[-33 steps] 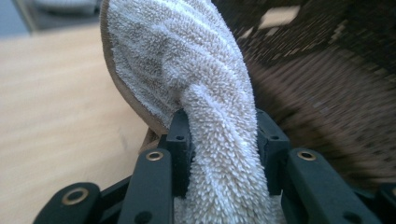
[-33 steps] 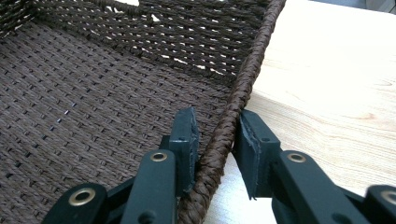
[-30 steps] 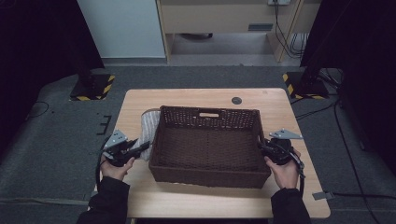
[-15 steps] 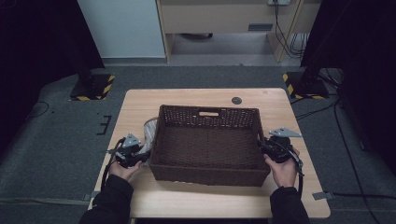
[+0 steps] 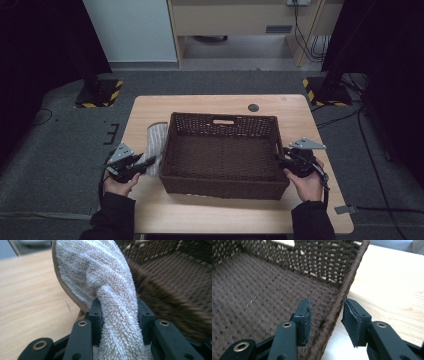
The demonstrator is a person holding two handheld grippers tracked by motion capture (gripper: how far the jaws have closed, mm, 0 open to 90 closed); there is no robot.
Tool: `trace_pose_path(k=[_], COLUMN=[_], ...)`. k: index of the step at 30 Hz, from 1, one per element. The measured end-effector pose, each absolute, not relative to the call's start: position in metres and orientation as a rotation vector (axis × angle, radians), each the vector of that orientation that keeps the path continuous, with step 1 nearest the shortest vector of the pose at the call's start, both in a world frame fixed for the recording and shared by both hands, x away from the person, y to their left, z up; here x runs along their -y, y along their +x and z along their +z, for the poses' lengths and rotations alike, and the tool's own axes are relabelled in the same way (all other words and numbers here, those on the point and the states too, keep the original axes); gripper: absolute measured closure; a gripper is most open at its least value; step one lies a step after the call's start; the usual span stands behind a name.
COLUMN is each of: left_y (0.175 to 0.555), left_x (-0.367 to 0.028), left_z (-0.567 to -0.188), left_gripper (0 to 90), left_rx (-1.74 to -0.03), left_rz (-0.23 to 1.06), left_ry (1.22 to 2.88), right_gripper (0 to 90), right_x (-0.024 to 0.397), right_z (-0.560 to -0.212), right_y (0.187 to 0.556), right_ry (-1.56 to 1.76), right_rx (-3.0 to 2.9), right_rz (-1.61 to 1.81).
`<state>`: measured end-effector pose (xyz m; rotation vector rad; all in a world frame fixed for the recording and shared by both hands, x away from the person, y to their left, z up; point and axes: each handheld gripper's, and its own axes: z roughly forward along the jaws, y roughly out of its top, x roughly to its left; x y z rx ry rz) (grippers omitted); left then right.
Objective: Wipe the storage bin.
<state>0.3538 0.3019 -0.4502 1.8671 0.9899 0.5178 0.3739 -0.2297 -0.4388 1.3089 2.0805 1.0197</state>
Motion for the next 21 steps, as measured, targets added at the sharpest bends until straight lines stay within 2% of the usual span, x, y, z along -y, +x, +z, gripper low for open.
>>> trace_pose_path(k=[5, 9, 13, 21], left_y=[0.346, 0.352, 0.361, 0.380], left_x=[-0.301, -0.287, -0.290, -0.286], left_z=[-0.441, -0.449, -0.454, -0.478], left_gripper=[63.9, 63.8, 63.7, 63.7], left_rx=[-0.939, -0.914, -0.939, -1.011], left_rz=[0.513, 0.514, 0.496, 0.480], left_ry=[1.811, 1.884, 1.899, 2.024], right_gripper=[63.9, 68.3, 71.3, 71.5], right_x=[0.230, 0.228, 0.225, 0.218], right_z=[-0.445, -0.445, -0.445, -0.446], right_y=[0.371, 0.371, 0.370, 0.379], right_ry=[1.329, 1.339, 1.373, 1.391], right_rx=[-2.129, -2.111, -2.071, -2.040], right_rz=[0.973, 0.969, 0.972, 0.967])
